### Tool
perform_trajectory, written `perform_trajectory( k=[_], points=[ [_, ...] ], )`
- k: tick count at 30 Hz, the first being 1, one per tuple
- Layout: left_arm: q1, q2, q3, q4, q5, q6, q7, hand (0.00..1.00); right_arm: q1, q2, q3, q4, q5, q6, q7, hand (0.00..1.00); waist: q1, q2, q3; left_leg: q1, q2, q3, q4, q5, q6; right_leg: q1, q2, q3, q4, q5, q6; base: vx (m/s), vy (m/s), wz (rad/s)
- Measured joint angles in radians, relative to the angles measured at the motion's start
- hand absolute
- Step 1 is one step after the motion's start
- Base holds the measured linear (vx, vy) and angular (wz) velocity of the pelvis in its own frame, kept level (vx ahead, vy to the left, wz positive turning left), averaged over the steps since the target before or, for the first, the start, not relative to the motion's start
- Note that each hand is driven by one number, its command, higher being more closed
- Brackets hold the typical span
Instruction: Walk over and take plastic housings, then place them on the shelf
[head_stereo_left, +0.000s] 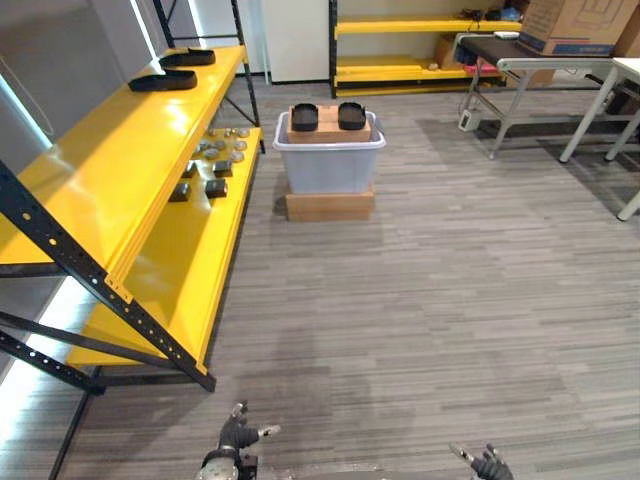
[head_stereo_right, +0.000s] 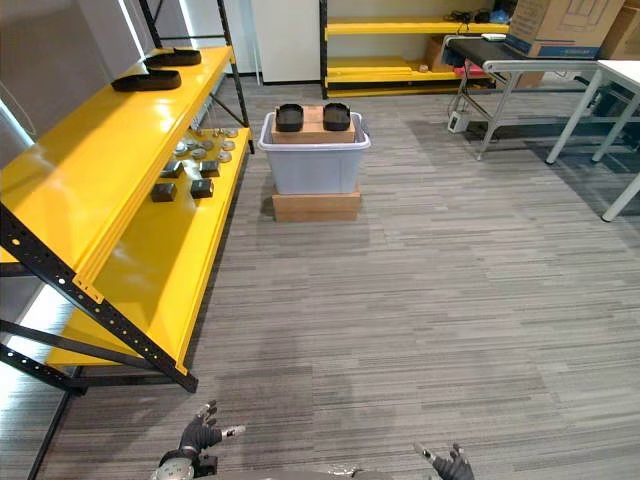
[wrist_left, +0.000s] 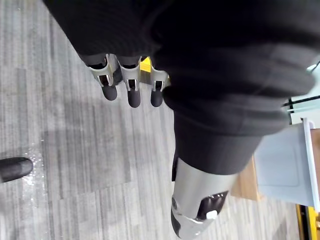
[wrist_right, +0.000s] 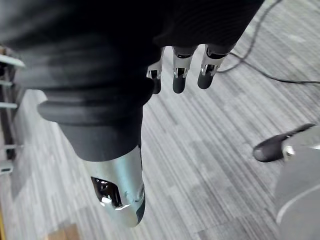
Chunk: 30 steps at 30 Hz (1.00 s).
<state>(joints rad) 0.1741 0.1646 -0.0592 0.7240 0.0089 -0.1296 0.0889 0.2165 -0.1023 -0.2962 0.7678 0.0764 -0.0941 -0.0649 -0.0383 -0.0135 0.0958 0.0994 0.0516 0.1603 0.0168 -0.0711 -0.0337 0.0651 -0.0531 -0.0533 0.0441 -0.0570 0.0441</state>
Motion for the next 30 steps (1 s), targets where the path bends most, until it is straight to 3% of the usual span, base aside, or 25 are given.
perform_trajectory(
  k=[4,10,21,23,25,26,27,28,30],
  points=[
    [-0.001,0.007,0.001,-0.01,0.016,-0.001,-0.001,0.0,-0.015,-0.033,0.026,-0.008,-0.088,0.001,0.021,0.0,-0.003,0.004,0.013,0.015,-0.001,0.012,-0.003,-0.004,-0.006,0.018,-0.003,-0.016,-0.011,-0.004,0.006,0.11,0.005,-0.01],
    [0.001,0.005,0.015,-0.025,0.032,0.0,0.001,0.0,-0.028,-0.041,0.041,-0.011,-0.11,0.006,0.024,0.0,-0.003,0.011,0.016,0.016,0.001,0.027,0.008,-0.021,-0.024,0.021,-0.005,-0.028,-0.011,-0.013,0.018,0.06,-0.006,-0.02],
    [0.004,-0.027,0.064,-0.005,0.03,0.011,0.027,0.0,-0.067,-0.055,0.039,-0.04,-0.128,0.027,-0.002,0.0,-0.003,0.023,0.019,-0.056,-0.007,0.046,0.099,-0.105,0.022,-0.038,-0.027,-0.037,0.048,-0.069,0.03,0.01,0.01,-0.01],
    [0.006,-0.037,0.072,-0.007,0.027,0.012,0.029,0.0,-0.085,-0.056,0.039,-0.042,-0.128,0.027,-0.012,0.0,-0.002,0.026,0.021,-0.079,-0.008,0.057,0.145,-0.143,0.03,-0.074,-0.038,-0.028,0.114,-0.11,0.044,0.06,0.063,-0.11],
    [0.006,-0.048,0.069,-0.009,0.019,0.012,0.03,0.0,-0.101,-0.063,0.037,-0.042,-0.127,0.027,-0.028,0.0,-0.006,0.023,0.027,-0.099,-0.026,0.066,0.215,-0.214,0.045,-0.141,-0.075,-0.026,0.285,-0.189,0.079,0.1,0.098,-0.12],
    [0.007,-0.051,0.069,-0.011,0.018,0.012,0.032,0.0,-0.104,-0.066,0.035,-0.042,-0.127,0.027,-0.029,0.0,-0.004,0.022,0.032,-0.094,-0.03,0.068,0.223,-0.231,0.051,-0.168,-0.087,-0.03,0.351,-0.198,0.089,0.12,0.145,-0.14],
    [0.012,-0.053,0.066,-0.022,0.004,0.013,0.042,0.0,-0.115,-0.066,0.035,-0.047,-0.127,0.027,-0.032,0.0,-0.006,0.039,0.041,-0.073,-0.037,0.066,0.24,-0.253,0.066,-0.228,-0.112,-0.043,0.525,-0.201,0.092,0.19,0.158,-0.02],
    [0.005,-0.047,0.065,-0.036,0.001,0.013,0.048,0.0,-0.115,-0.06,0.038,-0.046,-0.126,0.028,-0.038,0.0,-0.015,0.026,0.066,-0.027,-0.052,0.057,0.246,-0.272,0.084,-0.304,-0.146,-0.074,0.724,-0.193,0.1,0.25,0.182,0.08],
    [0.005,-0.032,0.062,-0.039,-0.001,0.015,0.052,0.0,-0.103,-0.059,0.04,-0.044,-0.126,0.035,-0.038,0.0,-0.016,0.042,0.079,0.028,-0.052,0.056,0.24,-0.294,0.091,-0.374,-0.16,-0.11,0.793,-0.245,0.064,0.32,0.109,0.09]
  ],
)
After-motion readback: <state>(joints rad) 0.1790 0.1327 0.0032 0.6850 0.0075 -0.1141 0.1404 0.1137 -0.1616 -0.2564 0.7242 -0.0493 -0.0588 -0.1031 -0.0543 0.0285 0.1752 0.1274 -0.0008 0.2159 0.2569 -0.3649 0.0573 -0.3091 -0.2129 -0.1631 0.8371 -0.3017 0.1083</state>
